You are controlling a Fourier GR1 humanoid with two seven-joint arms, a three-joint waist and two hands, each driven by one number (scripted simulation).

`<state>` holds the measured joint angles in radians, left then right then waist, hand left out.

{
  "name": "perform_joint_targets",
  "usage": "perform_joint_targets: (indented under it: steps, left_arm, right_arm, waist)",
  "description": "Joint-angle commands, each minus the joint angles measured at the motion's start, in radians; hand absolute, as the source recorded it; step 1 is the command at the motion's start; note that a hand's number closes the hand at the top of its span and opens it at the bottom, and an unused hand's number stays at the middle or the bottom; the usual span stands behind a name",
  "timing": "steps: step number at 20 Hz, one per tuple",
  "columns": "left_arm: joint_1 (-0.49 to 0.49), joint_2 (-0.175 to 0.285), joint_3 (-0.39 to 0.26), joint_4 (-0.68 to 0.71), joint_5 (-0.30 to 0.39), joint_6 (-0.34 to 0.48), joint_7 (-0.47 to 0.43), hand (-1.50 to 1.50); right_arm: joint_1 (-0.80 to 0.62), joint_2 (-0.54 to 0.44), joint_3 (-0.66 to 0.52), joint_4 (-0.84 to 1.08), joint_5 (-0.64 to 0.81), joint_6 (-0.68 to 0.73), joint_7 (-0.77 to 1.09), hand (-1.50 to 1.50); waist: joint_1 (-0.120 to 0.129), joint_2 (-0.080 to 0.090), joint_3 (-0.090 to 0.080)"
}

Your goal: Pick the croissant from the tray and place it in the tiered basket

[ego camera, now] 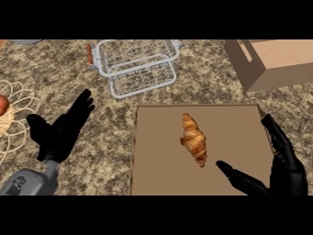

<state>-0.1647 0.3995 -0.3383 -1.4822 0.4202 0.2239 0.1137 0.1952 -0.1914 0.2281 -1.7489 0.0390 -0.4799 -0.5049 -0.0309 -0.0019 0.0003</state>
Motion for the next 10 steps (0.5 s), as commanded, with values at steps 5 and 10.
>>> perform_joint_targets:
  steps: [5, 10]
  left_arm:
    - [-0.034, -0.015, 0.013, 0.011, 0.009, -0.014, 0.023, 0.00]
    - [-0.016, -0.013, 0.015, 0.019, -0.008, -0.011, -0.003, 0.00]
  right_arm:
    - [0.256, -0.114, 0.136, -0.165, 0.448, -0.183, 0.290, -1.50]
    - [0.348, -0.132, 0.111, -0.239, 0.716, -0.174, 0.572, -1.50]
  waist:
    - [-0.006, -0.001, -0.009]
    - [0.009, 0.005, -0.013]
